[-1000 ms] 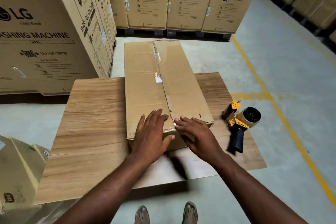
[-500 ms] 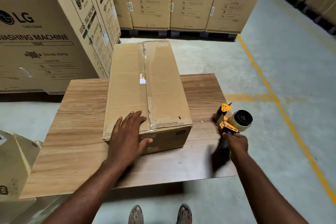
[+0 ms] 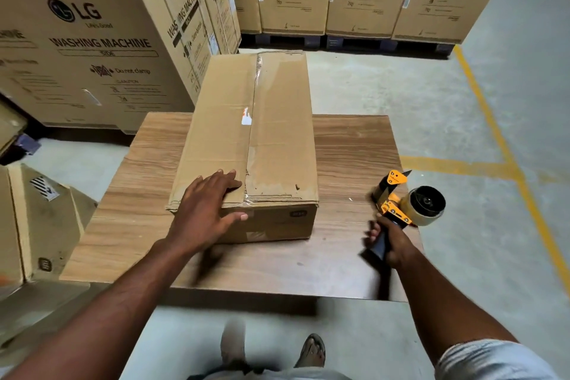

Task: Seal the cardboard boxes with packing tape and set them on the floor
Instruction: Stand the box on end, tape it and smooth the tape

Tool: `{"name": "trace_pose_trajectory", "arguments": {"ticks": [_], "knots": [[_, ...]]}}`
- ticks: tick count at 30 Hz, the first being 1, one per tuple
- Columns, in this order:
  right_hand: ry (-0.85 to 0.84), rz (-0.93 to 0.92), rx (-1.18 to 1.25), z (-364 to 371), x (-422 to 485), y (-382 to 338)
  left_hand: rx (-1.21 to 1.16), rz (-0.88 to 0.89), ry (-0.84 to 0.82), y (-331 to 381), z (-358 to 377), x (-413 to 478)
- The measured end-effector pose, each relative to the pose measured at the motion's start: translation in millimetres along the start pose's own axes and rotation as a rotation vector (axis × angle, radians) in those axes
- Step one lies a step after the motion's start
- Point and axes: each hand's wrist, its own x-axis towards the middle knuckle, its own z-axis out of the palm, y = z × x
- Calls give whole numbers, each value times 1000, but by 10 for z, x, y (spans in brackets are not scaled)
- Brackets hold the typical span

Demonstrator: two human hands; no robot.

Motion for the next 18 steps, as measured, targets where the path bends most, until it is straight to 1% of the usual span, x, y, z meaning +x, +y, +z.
{"name": "trace_pose_trajectory", "arguments": {"ticks": [2,5,8,10,11,13,15,17,18], "knots": [[34,-13,6,56,4,-22,-19,21,12,2,-11,-61],[71,-91,49,187,-46,-102,-38,62,18,-1,-32,-153],[104,-194,54,431,-165,-183,-43,74,-29,-21,-74,-179],[103,-279,39,639,-308,-233,-103,67,-54,-9,-126,-159],[82,-315,23,750,-399,-262,-193,41,-57,16,-155,-137],[49,-418,-32,1006,-643,-311,-497,-84,-51,118,-253,-94],[31,-574,-101,1255,-914,-331,-747,-230,3,225,-318,-19],[16,-750,-229,1459,-1195,-342,-915,-303,67,381,-388,61],[28,-849,-330,1544,-1317,-345,-1052,-326,67,472,-425,92]]}}
